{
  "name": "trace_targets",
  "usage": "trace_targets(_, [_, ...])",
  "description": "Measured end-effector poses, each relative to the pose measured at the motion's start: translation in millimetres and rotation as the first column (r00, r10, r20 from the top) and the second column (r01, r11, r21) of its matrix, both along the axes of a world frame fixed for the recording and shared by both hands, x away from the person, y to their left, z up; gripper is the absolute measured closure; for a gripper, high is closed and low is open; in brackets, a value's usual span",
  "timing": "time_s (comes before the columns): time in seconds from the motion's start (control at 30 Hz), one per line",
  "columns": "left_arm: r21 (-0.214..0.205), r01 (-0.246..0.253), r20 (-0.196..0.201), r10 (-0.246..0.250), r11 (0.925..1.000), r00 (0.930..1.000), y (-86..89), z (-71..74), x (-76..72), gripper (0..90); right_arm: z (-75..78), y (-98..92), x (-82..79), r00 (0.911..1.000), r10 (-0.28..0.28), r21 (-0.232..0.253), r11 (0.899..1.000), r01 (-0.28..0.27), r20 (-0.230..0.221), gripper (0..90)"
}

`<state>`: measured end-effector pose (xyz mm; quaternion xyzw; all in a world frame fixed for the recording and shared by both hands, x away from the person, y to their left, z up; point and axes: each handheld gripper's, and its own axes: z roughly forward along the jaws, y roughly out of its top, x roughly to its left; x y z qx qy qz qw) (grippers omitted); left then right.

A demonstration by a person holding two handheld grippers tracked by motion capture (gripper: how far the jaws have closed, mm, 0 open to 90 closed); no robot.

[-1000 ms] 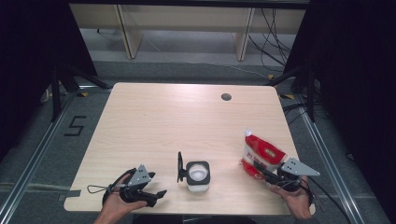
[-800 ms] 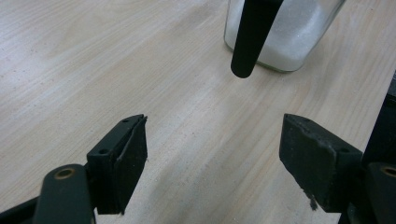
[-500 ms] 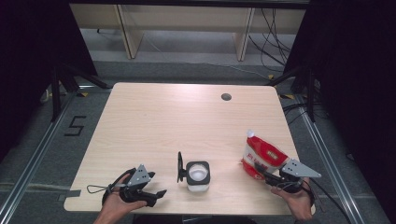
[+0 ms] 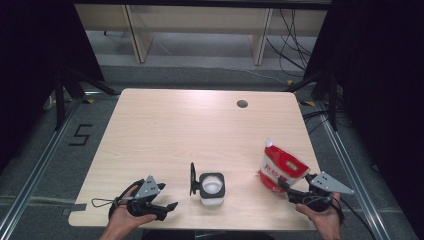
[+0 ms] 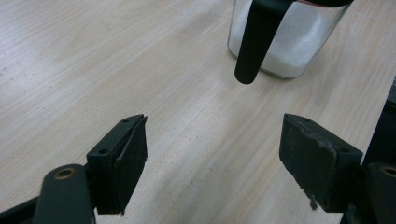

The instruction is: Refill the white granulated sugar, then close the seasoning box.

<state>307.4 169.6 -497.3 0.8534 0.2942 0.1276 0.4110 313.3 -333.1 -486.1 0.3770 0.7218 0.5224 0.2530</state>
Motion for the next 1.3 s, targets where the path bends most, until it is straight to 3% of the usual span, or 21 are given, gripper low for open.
trace_targets(0.1, [-0.014, -0.014, -0.006, 0.014, 0.9998, 0.9999, -0.5, -0.2, -0.5, 22.9, 3.9, 2.2, -11.8, 0.9967, -0.042, 0.013, 0.999, 0.043, -0.07, 25.9])
trace_targets(0.2, [-0.008, 0.001, 0.012, -0.001, 1.0, 0.9999, 0.1, 1.3, 1.0, 22.9, 5.2, -1.2, -16.3, 0.9967, -0.06, -0.051, 0.997, 0.057, -0.055, 24.2])
trace_targets(0.3, [-0.003, 0.011, 0.012, -0.011, 0.9999, 0.9999, -0.4, 2.4, 1.1, 22.9, 4.6, 0.7, -25.1, 0.9875, -0.095, -0.02, 0.995, 0.094, -0.126, 23.3])
trace_targets(0.33, [-0.005, 0.008, 0.01, -0.008, 1.0, 0.9999, -0.5, 2.7, 1.1, 22.9, 3.9, -2.4, -22.9, 0.9935, -0.084, -0.061, 0.995, 0.079, -0.078, 23.1])
trace_targets(0.37, [-0.027, -0.002, 0.01, 0.002, 0.9996, 1.0, -1.4, 2.2, 1.4, 22.9, 4.5, 0.2, -27.7, 0.9863, -0.105, -0.038, 0.994, 0.101, -0.127, 23.2])
trace_targets(0.5, [-0.057, -0.025, 0.002, 0.025, 0.998, 0.9997, -3.6, 5.0, 0.6, 22.9, 2.6, 1.0, -34.7, 0.985, -0.104, -0.062, 0.993, 0.096, -0.138, 22.0])
trace_targets(0.53, [-0.026, -0.013, 0.017, 0.013, 0.9996, 0.9998, -1.7, 7.0, 1.6, 22.9, 1.4, -0.4, -34.9, 0.9879, -0.092, -0.086, 0.993, 0.082, -0.125, 21.9])
trace_targets(0.57, [-0.035, -0.01, 0.009, 0.01, 0.9993, 0.9999, -1.9, 7.4, 1.2, 22.9, 2.2, 2.8, -40.5, 0.9791, -0.112, -0.068, 0.992, 0.102, -0.169, 21.5])
trace_targets(0.63, [-0.048, -0.017, 0.012, 0.018, 0.9987, 0.9998, -2.4, 7.2, 0.9, 22.9, 1.1, 1.6, -41.7, 0.983, -0.096, -0.089, 0.993, 0.083, -0.156, 21.0])
trace_targets(0.67, [-0.057, -0.032, -0.01, 0.032, 0.9978, 0.9995, -2.9, 7.1, -0.4, 22.9, 2.1, 3.8, -46.2, 0.9735, -0.13, -0.088, 0.989, 0.115, -0.188, 20.9])
trace_targets(0.7, [-0.054, -0.035, 0.002, 0.035, 0.9979, 0.9994, -2.4, 7.6, -0.7, 22.9, 1.9, 1.2, -44.2, 0.9814, -0.103, -0.109, 0.99, 0.086, -0.162, 20.9])
trace_targets(0.73, [-0.067, -0.03, 0.005, 0.03, 0.9973, 0.9995, -2.7, 8.0, -1.0, 22.9, 2.0, 3.7, -47.5, 0.9743, -0.13, -0.095, 0.989, 0.114, -0.184, 20.7])
trace_targets(0.8, [-0.04, -0.009, 0.011, 0.01, 0.9991, 0.9999, -0.4, 11.3, -0.3, 22.9, 1.7, 1.6, -47.0, 0.9805, -0.117, -0.121, 0.988, 0.099, -0.158, 20.6])
trace_targets(0.83, [-0.066, -0.019, 0.014, 0.02, 0.9976, 0.9997, -2.1, 11.4, -0.7, 22.9, 1.9, 3.6, -50.2, 0.9743, -0.139, -0.115, 0.986, 0.119, -0.177, 20.7])
trace_targets(0.87, [-0.05, -0.013, 0.023, 0.014, 0.9987, 0.9996, -1.2, 13.1, -0.7, 23.1, 2.5, 4.2, -51.9, 0.9713, -0.145, -0.107, 0.986, 0.127, -0.188, 20.7])
trace_targets(0.97, [-0.065, -0.038, 0.0, 0.038, 0.9972, 0.9993, -3.9, 15.9, -3.5, 24.6, 2.1, 0.7, -52.1, 0.9773, -0.125, -0.129, 0.986, 0.103, -0.171, 20.4])
trace_targets(1.1, [-0.082, -0.024, 0.004, 0.025, 0.9963, 0.9997, -6.2, 17.5, -2.6, 30.3, 0.4, 2.0, -53.8, 0.9761, -0.128, -0.135, 0.985, 0.105, -0.176, 20.4])
trace_targets(1.13, [-0.061, -0.012, 0.012, 0.013, 0.9981, 0.9999, -5.1, 19.1, -1.7, 32.9, 0.2, 1.8, -53.8, 0.9762, -0.128, -0.144, 0.984, 0.104, -0.175, 20.4])
trace_targets(1.23, [-0.085, -0.021, 0.003, 0.021, 0.9961, 0.9998, -7.8, 21.6, -1.9, 46.7, 0.3, 3.1, -57.9, 0.9614, -0.161, -0.127, 0.983, 0.135, -0.223, 20.3])
trace_targets(1.27, [-0.081, -0.003, 0.028, 0.006, 0.9967, 0.9996, -8.0, 22.5, -1.1, 51.9, -0.6, 0.1, -54.9, 0.9738, -0.14, -0.144, 0.983, 0.115, -0.179, 20.3])
trace_targets(1.3, [-0.078, -0.017, 0.021, 0.019, 0.9968, 0.9996, -8.9, 23.7, -2.8, 57.1, 0.2, 2.9, -58.6, 0.9628, -0.166, -0.122, 0.982, 0.143, -0.213, 20.3])
